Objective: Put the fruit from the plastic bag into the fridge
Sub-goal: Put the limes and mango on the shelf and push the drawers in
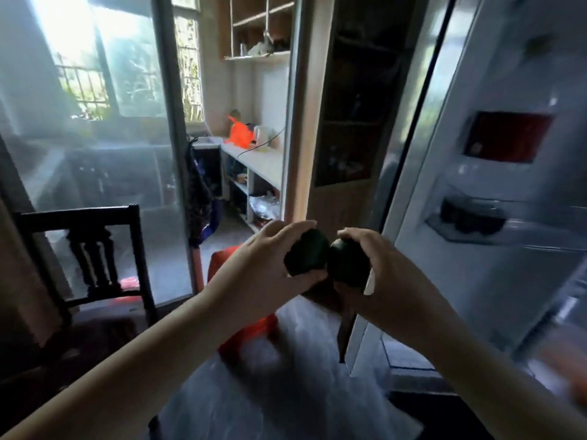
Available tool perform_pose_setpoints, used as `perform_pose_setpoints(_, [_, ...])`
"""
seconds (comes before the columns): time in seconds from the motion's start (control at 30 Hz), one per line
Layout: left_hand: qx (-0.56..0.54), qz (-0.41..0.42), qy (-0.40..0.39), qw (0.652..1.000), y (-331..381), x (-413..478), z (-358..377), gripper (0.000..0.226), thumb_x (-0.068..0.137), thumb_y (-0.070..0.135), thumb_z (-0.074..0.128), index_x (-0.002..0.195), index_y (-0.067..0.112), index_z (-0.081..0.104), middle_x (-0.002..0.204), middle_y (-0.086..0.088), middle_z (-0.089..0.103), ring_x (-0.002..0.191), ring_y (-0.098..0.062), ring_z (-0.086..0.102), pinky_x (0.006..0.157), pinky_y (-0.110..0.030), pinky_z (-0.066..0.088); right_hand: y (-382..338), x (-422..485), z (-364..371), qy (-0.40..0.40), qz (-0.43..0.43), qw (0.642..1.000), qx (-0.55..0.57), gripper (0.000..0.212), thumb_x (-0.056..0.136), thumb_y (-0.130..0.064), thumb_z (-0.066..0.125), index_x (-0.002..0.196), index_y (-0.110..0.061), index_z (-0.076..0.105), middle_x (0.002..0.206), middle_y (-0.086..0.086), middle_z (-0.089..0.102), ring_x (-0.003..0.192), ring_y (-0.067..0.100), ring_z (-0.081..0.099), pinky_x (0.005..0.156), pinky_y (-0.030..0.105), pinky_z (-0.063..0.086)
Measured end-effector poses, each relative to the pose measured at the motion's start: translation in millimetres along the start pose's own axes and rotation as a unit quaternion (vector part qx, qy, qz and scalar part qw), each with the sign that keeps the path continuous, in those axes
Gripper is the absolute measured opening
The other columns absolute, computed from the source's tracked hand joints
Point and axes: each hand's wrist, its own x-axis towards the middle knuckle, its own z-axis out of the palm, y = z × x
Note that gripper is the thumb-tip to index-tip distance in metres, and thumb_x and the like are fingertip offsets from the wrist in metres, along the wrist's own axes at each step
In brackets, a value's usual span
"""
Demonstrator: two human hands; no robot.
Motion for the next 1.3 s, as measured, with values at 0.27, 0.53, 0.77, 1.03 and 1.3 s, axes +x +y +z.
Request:
perform_pose_setpoints(0.27, [-0.062, 0.161, -0.116, 0.978, 65, 76, 44, 0.081, 0.077, 0.043, 0.07, 0.144, 0.03, 0.028, 0.132, 0.007, 0.044, 0.115, -0.009, 0.048, 0.084, -0.007, 0.037, 45, -48, -79, 0.06, 0.122, 0.988, -0.076, 0.065, 0.079, -0.036, 0.069, 0.135, -0.028, 0.039, 0.123, -0.017, 0.045, 0.11, -0.004, 0.044, 0.088, 0.008, 0.039])
perform_pose_setpoints(0.53, [-0.14, 0.277, -0.192, 0.931, 126, 122, 84, 0.074, 0.079, 0.049, 0.066, 0.141, 0.031, 0.029, 0.129, 0.009, 0.045, 0.107, -0.002, 0.047, 0.085, -0.015, 0.044, 56, -95, -139, 0.109, 0.213, 0.962, -0.134, 0.059, 0.076, -0.039, 0.069, 0.129, -0.032, 0.044, 0.119, -0.013, 0.055, 0.104, 0.001, 0.055, 0.086, 0.025, 0.05])
perform_pose_setpoints(0.77, [-0.223, 0.342, -0.21, 0.888, 182, 127, 113, 0.066, 0.077, 0.048, 0.067, 0.134, 0.034, 0.037, 0.121, 0.013, 0.049, 0.104, -0.001, 0.048, 0.088, -0.023, 0.047, 44, -145, -173, 0.168, 0.272, 0.928, -0.191, 0.054, 0.077, -0.03, 0.072, 0.126, -0.028, 0.049, 0.117, -0.016, 0.055, 0.105, -0.002, 0.054, 0.088, 0.023, 0.047])
perform_pose_setpoints(1.03, [-0.253, 0.371, -0.236, 0.862, 243, 123, 145, 0.056, 0.075, 0.046, 0.07, 0.125, 0.035, 0.045, 0.104, 0.021, 0.053, 0.089, 0.007, 0.051, 0.072, -0.009, 0.04, 51, -215, -212, 0.158, 0.332, 0.901, -0.23, 0.062, 0.076, -0.035, 0.072, 0.132, -0.032, 0.044, 0.125, -0.017, 0.051, 0.111, -0.003, 0.05, 0.095, 0.016, 0.041])
perform_pose_setpoints(1.3, [-0.247, 0.357, -0.243, 0.867, 326, 110, 176, 0.064, 0.076, 0.046, 0.07, 0.132, 0.03, 0.043, 0.112, 0.012, 0.053, 0.092, -0.001, 0.053, 0.082, -0.018, 0.04, 68, -296, -279, 0.158, 0.335, 0.892, -0.259, 0.058, 0.075, -0.029, 0.076, 0.127, -0.028, 0.049, 0.118, -0.015, 0.055, 0.103, -0.002, 0.055, 0.09, 0.013, 0.042])
